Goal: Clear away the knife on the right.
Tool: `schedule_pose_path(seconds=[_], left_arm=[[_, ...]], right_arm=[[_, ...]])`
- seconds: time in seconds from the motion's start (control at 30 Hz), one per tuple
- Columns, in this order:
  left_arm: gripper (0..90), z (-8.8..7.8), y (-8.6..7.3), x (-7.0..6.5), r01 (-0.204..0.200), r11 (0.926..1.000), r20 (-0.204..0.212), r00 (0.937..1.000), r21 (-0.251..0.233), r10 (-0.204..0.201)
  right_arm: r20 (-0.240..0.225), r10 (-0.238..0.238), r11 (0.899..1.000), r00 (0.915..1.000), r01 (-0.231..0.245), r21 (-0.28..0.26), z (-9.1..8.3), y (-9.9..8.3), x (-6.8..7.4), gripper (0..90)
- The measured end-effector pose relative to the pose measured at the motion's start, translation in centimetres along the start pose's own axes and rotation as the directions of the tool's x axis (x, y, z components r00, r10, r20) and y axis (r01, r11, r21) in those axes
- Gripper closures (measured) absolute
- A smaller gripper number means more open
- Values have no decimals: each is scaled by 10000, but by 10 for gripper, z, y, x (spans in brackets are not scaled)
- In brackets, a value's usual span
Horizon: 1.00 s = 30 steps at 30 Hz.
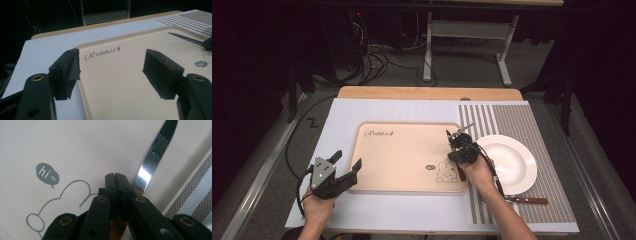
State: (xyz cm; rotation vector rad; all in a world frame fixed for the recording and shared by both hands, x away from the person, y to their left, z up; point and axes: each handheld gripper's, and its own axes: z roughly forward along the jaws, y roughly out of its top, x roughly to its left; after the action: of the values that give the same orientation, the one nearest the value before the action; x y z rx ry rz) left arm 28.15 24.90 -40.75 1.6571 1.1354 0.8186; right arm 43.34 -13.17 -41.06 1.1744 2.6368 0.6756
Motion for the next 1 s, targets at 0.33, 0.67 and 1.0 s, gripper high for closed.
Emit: schedule_pose_path(seconds=[0.33,0.67,1.0], left_arm=[[300,0,0,0,16,10000,-19,10000,25,-16],[299,1,0,0,11,10000,-130,9999,44,-10],[293,0,0,1,18,10000,-328,9995,-29,-19]], right_arm=[[-189,145,9999,9997,-146,-61,0,-1,-3,885],[-297,113,9990,9995,-125,-437,-6,-5,0,794],[-364,48,9944,9993,-87,-1052,-20,-11,4,538]])
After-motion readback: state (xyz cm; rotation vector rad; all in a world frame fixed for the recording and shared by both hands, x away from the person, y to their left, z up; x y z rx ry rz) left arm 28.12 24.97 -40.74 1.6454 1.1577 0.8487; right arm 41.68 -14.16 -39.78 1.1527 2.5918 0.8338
